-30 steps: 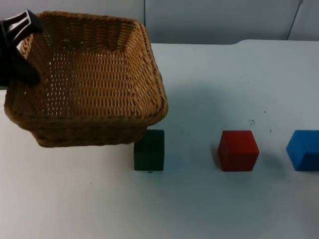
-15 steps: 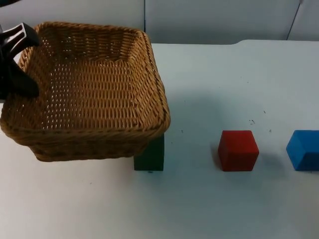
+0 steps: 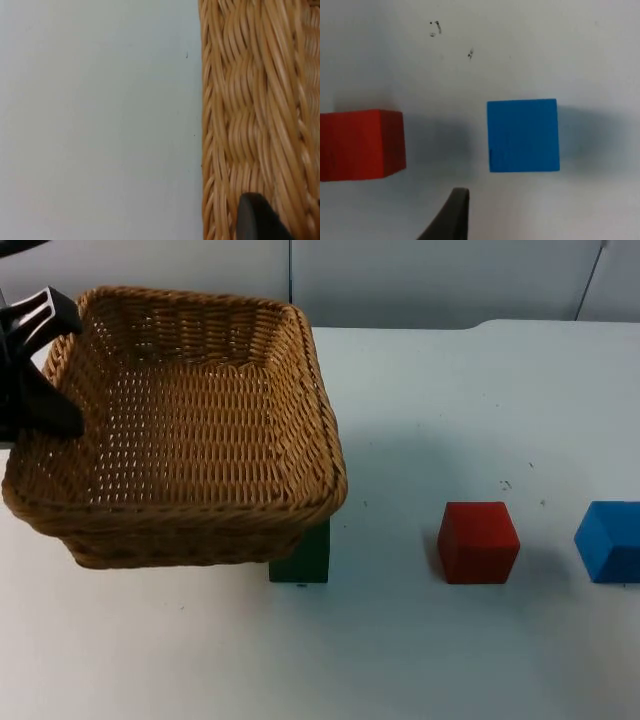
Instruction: Pick up the basket with the left hand and place the blue cube into the basket with the right hand.
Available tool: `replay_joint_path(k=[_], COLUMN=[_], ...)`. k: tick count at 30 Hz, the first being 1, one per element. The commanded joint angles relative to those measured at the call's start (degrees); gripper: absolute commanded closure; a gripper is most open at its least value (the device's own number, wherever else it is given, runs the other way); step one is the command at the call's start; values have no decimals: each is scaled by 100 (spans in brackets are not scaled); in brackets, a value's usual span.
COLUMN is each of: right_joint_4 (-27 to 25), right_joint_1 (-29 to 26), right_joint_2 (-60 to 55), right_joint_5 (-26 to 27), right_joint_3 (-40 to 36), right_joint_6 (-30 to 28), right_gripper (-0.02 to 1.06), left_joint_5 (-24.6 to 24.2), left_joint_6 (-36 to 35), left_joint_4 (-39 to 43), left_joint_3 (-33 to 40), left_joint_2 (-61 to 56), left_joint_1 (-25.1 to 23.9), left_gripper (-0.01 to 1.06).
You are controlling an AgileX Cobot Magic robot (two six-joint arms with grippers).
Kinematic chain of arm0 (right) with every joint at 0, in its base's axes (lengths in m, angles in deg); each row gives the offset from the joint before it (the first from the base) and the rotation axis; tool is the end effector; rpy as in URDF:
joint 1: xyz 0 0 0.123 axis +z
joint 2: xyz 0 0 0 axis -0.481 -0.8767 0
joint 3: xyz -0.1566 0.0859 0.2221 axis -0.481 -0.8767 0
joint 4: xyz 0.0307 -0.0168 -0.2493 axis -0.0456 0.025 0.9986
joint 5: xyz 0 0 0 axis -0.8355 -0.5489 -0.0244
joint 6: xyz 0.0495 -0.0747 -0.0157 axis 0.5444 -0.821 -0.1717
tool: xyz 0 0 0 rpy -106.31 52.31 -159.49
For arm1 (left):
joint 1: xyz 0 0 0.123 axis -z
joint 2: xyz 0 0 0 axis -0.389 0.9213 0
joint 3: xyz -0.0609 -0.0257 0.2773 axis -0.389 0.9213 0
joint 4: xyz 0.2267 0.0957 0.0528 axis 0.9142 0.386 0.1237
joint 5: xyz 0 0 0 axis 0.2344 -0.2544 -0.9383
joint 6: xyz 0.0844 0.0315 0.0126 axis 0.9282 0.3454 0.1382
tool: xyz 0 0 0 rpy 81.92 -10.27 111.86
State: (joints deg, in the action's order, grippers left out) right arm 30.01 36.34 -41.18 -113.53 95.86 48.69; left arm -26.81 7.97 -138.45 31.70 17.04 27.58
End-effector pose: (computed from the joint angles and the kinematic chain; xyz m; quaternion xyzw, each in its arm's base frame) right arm 0.2668 0.0336 0.2076 0.0146 0.9821 0.0170 0.1871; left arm 0.2687 -0.0567 0.1915 -0.1287 0.9193 -0.2671 0.2586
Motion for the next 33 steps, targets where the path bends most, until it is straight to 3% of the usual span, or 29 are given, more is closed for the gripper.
replay_joint_path(k=[1, 9, 26, 33], right_joint_4=[70, 70, 84, 73], right_joint_1=[24, 24, 24, 24], right_joint_2=[-199, -1071, -2082, -2431], right_joint_5=[169, 864, 877, 995], right_joint_3=[40, 40, 585, 585], right_joint_6=[47, 47, -35, -35], right_gripper=[6, 9, 9, 18], left_joint_5=[-96, -131, -242, -243], left_joint_6=[5, 5, 5, 5], left_joint_4=[-138, -138, -175, -186], left_joint_3=[-1, -1, -1, -1], left_joint_2=[-86, -86, -86, -86], left_joint_1=[-1, -1, -1, -1], left_gripper=[105, 105, 105, 105])
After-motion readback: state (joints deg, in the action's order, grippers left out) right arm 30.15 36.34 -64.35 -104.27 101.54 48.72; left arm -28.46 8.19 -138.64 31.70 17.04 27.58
